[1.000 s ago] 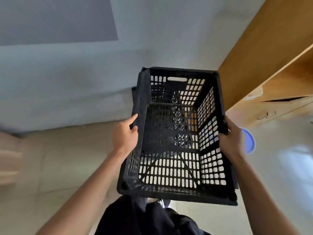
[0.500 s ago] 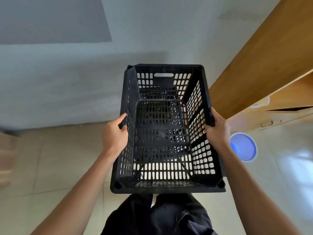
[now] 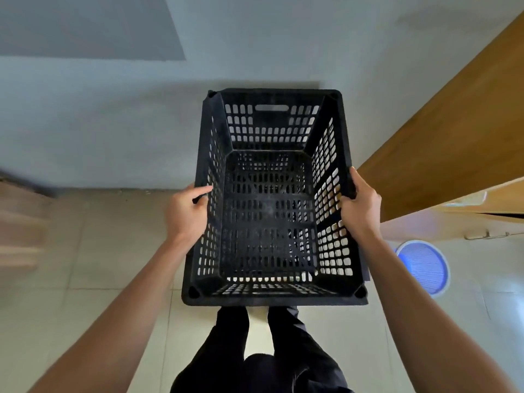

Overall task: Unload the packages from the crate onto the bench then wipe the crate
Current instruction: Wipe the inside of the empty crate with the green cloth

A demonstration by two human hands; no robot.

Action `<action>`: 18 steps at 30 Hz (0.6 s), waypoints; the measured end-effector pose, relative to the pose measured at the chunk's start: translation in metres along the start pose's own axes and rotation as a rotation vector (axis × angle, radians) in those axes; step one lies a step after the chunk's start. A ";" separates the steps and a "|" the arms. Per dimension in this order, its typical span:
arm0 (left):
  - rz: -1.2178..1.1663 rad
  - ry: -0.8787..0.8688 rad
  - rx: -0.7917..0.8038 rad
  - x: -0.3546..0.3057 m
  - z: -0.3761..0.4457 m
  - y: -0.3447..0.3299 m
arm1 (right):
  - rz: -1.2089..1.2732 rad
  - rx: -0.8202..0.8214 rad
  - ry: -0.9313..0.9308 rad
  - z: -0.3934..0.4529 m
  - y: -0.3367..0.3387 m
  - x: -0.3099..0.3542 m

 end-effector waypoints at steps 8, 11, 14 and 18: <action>-0.005 -0.008 -0.056 0.000 0.012 -0.009 | 0.018 -0.013 -0.017 0.021 -0.009 -0.005; -0.005 -0.003 -0.063 0.002 0.019 -0.009 | 0.031 -0.016 -0.031 0.025 -0.014 -0.006; 0.003 -0.008 -0.061 0.003 0.025 -0.010 | 0.046 -0.022 -0.042 0.025 -0.018 -0.005; -0.006 0.036 -0.053 0.009 0.035 -0.013 | 0.031 -0.009 -0.059 0.029 -0.023 -0.005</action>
Point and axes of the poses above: each hand's wrist, its own z-axis towards the middle knuckle, its own y-axis out of the back of the hand, x = y × z, the point moved 8 cm from there along z, towards the middle knuckle, and after that the axes turned 2 degrees about -z, right-handed, at the moved point
